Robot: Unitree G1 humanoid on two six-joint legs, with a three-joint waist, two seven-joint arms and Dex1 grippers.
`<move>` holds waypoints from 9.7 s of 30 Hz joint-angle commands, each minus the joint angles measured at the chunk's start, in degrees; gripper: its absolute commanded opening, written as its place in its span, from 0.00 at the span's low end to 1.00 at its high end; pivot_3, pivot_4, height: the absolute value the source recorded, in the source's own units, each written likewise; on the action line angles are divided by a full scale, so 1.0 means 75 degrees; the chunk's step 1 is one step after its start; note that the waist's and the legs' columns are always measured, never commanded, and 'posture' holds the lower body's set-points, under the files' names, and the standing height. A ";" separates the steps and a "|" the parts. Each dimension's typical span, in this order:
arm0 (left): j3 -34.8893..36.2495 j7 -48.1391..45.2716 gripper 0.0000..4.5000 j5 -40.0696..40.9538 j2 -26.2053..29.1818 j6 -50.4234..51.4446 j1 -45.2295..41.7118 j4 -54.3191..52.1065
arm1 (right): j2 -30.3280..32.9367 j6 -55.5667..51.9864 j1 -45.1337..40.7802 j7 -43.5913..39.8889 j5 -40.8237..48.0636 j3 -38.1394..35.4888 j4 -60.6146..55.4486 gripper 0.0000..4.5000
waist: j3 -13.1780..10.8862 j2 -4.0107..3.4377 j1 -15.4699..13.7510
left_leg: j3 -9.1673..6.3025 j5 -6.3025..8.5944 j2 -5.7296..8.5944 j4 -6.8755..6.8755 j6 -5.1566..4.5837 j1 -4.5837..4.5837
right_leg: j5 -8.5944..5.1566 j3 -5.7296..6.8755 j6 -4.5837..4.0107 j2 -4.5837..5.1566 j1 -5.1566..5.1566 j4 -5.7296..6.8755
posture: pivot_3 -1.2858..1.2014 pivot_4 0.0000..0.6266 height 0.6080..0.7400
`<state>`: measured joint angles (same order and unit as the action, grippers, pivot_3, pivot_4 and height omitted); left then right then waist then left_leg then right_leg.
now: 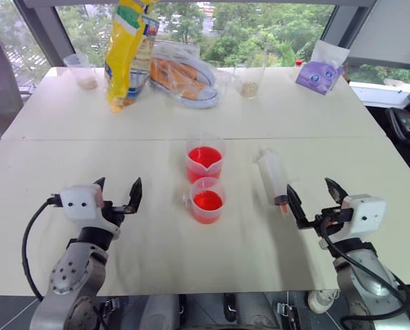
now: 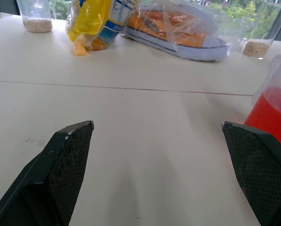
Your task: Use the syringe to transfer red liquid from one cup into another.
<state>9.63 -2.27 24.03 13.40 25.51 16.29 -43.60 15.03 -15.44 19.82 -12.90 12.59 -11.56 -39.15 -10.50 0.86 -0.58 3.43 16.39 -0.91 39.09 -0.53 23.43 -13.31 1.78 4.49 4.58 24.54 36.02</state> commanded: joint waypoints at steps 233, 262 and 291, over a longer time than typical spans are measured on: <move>0.0733 -0.5608 1.00 0.3724 0.2775 0.3006 -0.8019 0.4388 | -0.0894 -0.0197 -0.7764 -0.4166 0.1476 0.2035 0.5241 0.32 | -0.0014 -0.0003 0.0214 | -0.0002 -0.0008 0.0008 -0.0005 0.0004 -0.0002 | 0.0033 0.0010 0.0050 -0.0021 -0.0001 0.0028 | 0.52 0.24 1.00; 0.0865 -0.6114 1.00 0.5297 0.3735 0.4086 -0.8399 0.4301 | 0.0506 -0.3134 -0.6945 -0.4424 0.4993 0.1282 0.2558 0.32 | -0.0014 -0.0001 0.0181 | -0.0004 -0.0008 0.0012 -0.0005 0.0003 0.0002 | 0.0032 0.0014 0.0050 -0.0019 -0.0002 0.0023 | 0.52 0.24 1.00; 0.0037 -0.7451 0.80 0.5804 0.3735 0.4512 -0.9167 0.4474 | 0.0596 -0.2617 -0.6571 -0.4794 0.4482 0.1822 0.2554 0.32 | -0.0015 0.0000 0.0179 | -0.0008 -0.0009 0.0013 -0.0002 0.0003 0.0001 | 0.0031 0.0013 0.0051 -0.0024 -0.0004 0.0023 | 0.52 0.24 1.00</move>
<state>9.73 -56.49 67.93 40.31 59.70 -50.55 -9.90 19.27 -35.77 -28.92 -48.30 45.83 2.14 -17.82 -10.62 0.86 0.76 3.37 16.33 -0.82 39.07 -0.50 23.44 -13.08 1.88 4.88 4.40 24.52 36.19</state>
